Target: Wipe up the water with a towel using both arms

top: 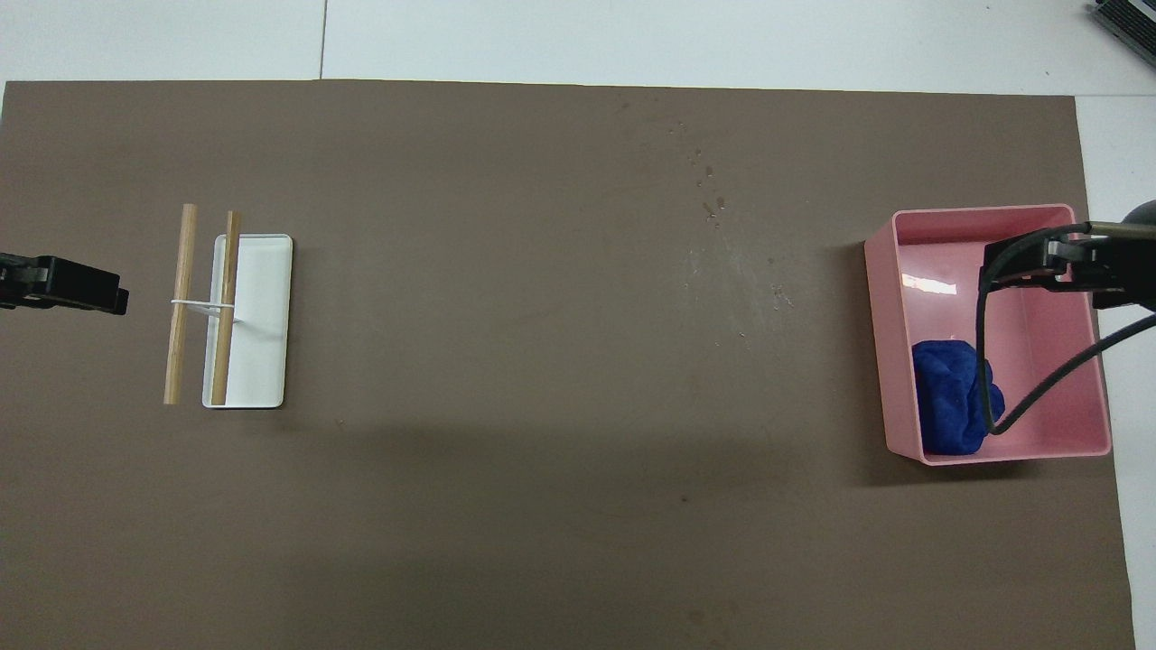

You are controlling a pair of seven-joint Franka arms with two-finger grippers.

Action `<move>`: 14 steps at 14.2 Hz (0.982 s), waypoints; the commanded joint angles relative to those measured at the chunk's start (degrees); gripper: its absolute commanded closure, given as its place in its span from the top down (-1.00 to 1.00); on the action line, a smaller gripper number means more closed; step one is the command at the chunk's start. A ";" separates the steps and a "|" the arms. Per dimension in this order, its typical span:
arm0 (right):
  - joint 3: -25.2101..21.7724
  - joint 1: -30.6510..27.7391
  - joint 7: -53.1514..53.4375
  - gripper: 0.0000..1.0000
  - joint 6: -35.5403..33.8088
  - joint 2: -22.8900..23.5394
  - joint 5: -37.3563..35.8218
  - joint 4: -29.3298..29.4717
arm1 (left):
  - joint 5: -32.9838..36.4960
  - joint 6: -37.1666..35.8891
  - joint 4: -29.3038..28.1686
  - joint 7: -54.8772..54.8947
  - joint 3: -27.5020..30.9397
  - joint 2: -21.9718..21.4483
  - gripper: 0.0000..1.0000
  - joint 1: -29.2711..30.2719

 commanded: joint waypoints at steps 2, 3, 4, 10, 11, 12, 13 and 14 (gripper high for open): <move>-7.80 6.40 -0.02 1.00 -2.12 0.27 0.00 0.94 | 1.04 -0.50 -1.17 0.62 0.34 -1.24 1.00 -0.44; -10.96 9.55 -0.02 1.00 -2.21 0.27 0.00 0.93 | 1.04 -0.50 -1.17 0.62 0.34 -1.24 1.00 -0.44; -13.08 11.41 -0.02 1.00 -2.30 0.27 0.00 0.85 | 1.04 -0.50 -1.17 0.53 0.34 -1.24 1.00 -0.44; -16.18 14.33 -0.11 1.00 -3.18 0.27 0.08 0.76 | 1.04 -0.50 -1.17 0.62 0.34 -1.24 1.00 -0.44; -16.18 13.98 -0.11 1.00 -3.18 0.27 0.08 0.58 | 1.04 -0.50 -1.17 0.62 0.34 -1.24 1.00 -0.44; -16.00 13.54 -0.19 1.00 -3.27 0.18 0.08 0.23 | 1.04 -0.50 -1.17 0.53 0.34 -1.24 1.00 -0.44; -15.04 12.41 -0.98 1.00 -3.53 0.09 0.08 0.06 | 1.04 -0.50 -1.17 0.53 0.34 -1.24 1.00 -0.44; -13.73 11.35 -2.29 1.00 -3.62 0.18 0.00 -0.12 | 1.04 -0.58 -1.17 0.62 0.34 -1.24 1.00 -0.44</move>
